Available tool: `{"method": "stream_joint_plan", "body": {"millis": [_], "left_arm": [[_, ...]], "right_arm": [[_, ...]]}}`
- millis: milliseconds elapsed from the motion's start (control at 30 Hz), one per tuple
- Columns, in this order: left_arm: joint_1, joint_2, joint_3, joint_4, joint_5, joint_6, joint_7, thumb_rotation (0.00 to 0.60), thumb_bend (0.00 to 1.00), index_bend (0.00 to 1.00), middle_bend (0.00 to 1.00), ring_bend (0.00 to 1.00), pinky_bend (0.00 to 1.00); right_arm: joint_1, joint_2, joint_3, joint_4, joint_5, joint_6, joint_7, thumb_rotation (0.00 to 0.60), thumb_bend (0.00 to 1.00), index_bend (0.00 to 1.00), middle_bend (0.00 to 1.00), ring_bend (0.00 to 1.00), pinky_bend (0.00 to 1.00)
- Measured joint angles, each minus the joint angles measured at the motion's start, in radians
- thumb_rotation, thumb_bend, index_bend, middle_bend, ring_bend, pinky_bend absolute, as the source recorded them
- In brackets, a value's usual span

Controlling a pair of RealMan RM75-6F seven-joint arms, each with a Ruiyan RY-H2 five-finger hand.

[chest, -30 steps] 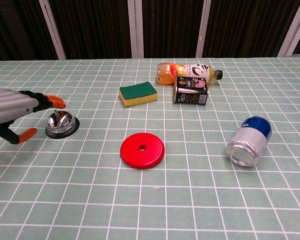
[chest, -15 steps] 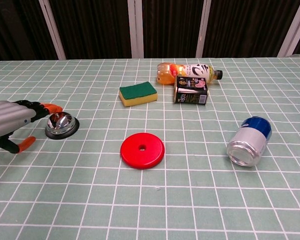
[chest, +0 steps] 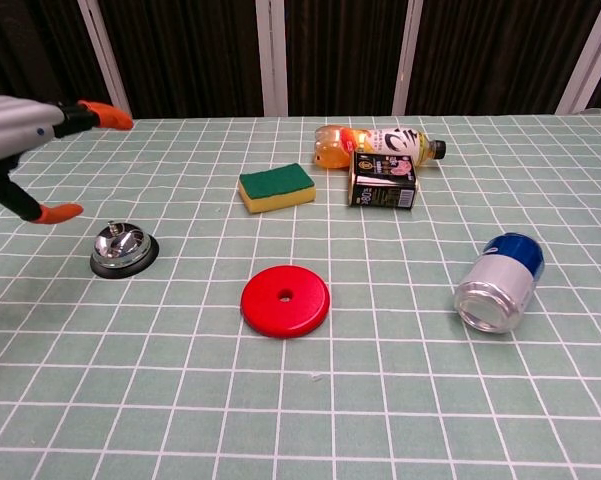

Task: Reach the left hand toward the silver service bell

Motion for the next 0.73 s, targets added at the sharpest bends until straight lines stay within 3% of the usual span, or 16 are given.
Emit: {"method": "stream_joint_plan", "body": {"millis": [133, 300, 467, 733], "left_arm": [[0.07, 0.065, 0.03, -0.073, 0.038, 0.092, -0.011, 0.6, 0.25, 0.0, 0.0, 0.0, 0.0], [0.213, 0.13, 0.133, -0.113, 0.141, 0.23, -0.091, 0.6, 0.25, 0.0, 0.0, 0.0, 0.0], [0.333, 0.172, 0.221, -0.085, 0.248, 0.349, -0.198, 0.6, 0.25, 0.0, 0.0, 0.0, 0.0], [0.401, 0.187, 0.251, 0.031, 0.277, 0.38, -0.323, 0.6, 0.25, 0.0, 0.0, 0.0, 0.0]], "right_arm": [[-0.001, -0.001, 0.0, 0.002, -0.004, 0.005, -0.003, 0.6, 0.22, 0.0, 0.0, 0.0, 0.0], [-0.002, -0.003, -0.001, 0.001, -0.01, 0.01, -0.012, 0.6, 0.22, 0.0, 0.0, 0.0, 0.0], [-0.003, -0.006, -0.003, 0.002, -0.017, 0.014, -0.022, 0.6, 0.22, 0.0, 0.0, 0.0, 0.0], [-0.002, -0.006, -0.002, 0.002, -0.012, 0.009, -0.026, 0.6, 0.22, 0.0, 0.0, 0.0, 0.0]]}}
